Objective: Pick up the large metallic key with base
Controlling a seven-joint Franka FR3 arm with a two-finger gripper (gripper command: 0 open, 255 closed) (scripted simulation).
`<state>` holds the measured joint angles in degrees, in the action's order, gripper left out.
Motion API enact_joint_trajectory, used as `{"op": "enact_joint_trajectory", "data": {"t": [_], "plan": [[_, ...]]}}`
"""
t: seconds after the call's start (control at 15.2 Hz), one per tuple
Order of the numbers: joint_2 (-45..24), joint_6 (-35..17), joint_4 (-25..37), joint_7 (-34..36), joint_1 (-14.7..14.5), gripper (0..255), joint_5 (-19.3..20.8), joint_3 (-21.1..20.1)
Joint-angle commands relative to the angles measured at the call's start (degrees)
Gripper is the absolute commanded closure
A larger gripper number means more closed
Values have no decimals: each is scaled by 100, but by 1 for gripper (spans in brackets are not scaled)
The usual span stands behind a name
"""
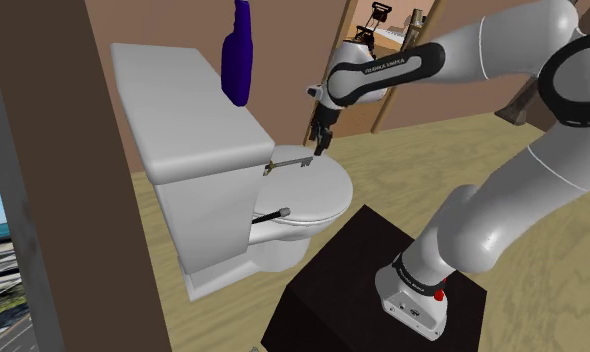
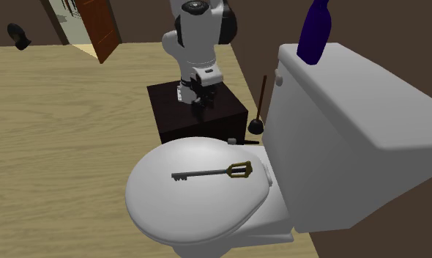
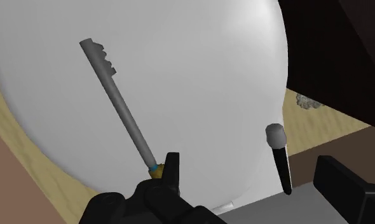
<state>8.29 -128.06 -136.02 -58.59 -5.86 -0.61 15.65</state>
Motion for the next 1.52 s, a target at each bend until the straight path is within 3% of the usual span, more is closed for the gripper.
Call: {"op": "enact_joint_trajectory", "data": {"t": [0.0, 0.73, 1.39, 1.45], "plan": [[-525, -259, 223, -505, -43, 0, -123, 72], [-3157, -911, 2018, -2807, 244, 0, -709, -201], [-3749, -1358, 2152, -3002, 348, 0, -859, -338], [-3749, -1355, 2154, -3000, 347, 255, -858, -338]]}}
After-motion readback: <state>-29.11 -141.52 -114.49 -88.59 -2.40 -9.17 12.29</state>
